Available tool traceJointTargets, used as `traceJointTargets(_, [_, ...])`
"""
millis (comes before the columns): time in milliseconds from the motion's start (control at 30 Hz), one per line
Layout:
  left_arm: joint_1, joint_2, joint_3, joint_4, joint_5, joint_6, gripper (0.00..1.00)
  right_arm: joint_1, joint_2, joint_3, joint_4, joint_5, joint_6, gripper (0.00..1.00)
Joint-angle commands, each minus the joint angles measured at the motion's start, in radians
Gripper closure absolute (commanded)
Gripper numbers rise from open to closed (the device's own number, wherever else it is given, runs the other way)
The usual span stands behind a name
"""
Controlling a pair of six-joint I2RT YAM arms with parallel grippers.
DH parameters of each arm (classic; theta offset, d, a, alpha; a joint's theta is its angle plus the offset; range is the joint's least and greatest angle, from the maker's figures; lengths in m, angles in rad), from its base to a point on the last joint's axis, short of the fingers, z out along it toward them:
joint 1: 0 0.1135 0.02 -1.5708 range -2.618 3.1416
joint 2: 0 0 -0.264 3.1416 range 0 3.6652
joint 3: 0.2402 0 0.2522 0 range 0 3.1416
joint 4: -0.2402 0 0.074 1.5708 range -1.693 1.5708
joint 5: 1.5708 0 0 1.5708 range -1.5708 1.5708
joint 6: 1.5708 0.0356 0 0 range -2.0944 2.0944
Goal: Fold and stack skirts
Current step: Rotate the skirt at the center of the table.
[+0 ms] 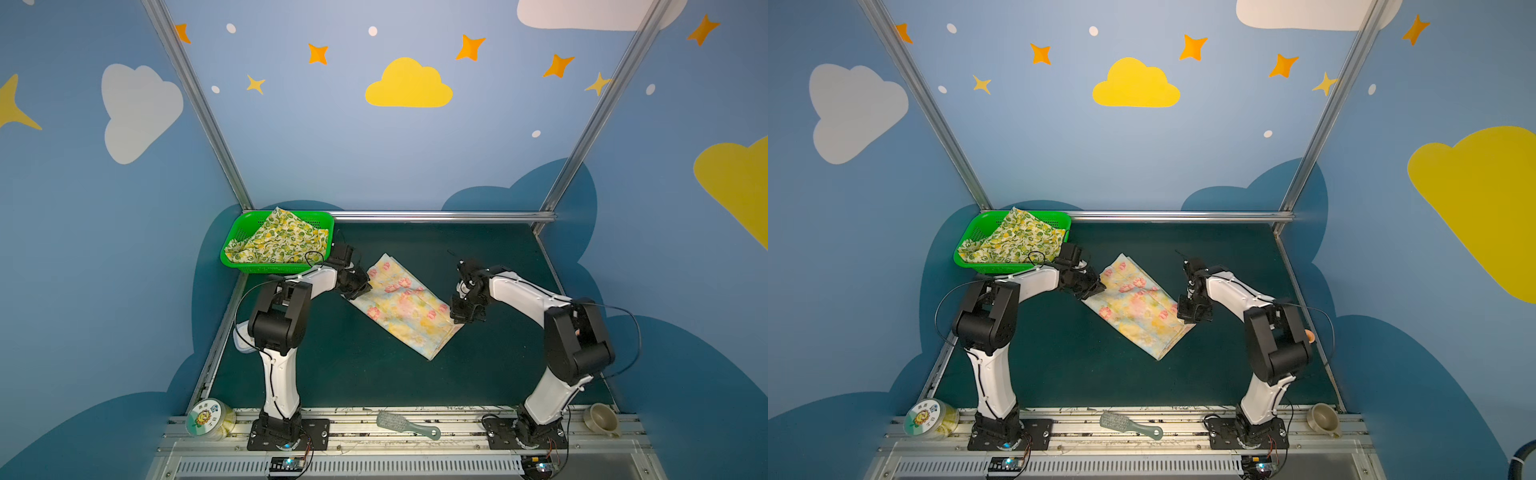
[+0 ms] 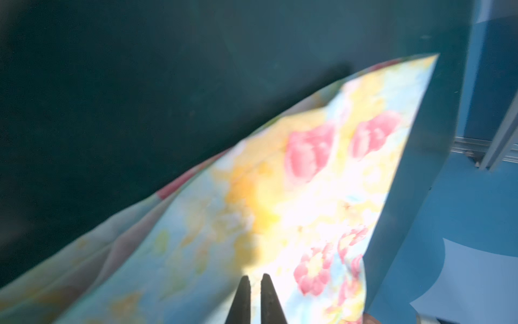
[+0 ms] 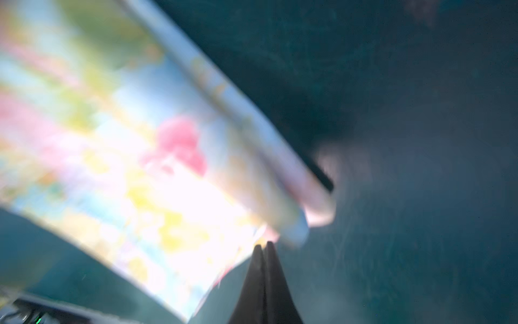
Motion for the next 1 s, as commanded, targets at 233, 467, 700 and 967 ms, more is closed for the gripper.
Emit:
traceJointTargets(233, [0.007,-0.017,0.093,-0.001,0.015,0.029,0.87,0.005,-0.142,-0.177,0.058,-0.017,0.088,1.0])
traceJointTargets(467, [-0.032,-0.01,0.083,-0.004,0.03,0.052,0.87,-0.011,-0.051,-0.172,0.101,0.009,0.084,1.0])
traceJointTargets(700, [-0.031,-0.03,0.044,0.0,0.032,0.047,0.87,-0.039,0.067,-0.114,0.12,0.022,0.06,1.0])
traceJointTargets(967, [0.018,-0.071,-0.007,0.005,0.037,0.02,0.87,-0.067,0.204,0.006,0.122,0.026,0.028,1.0])
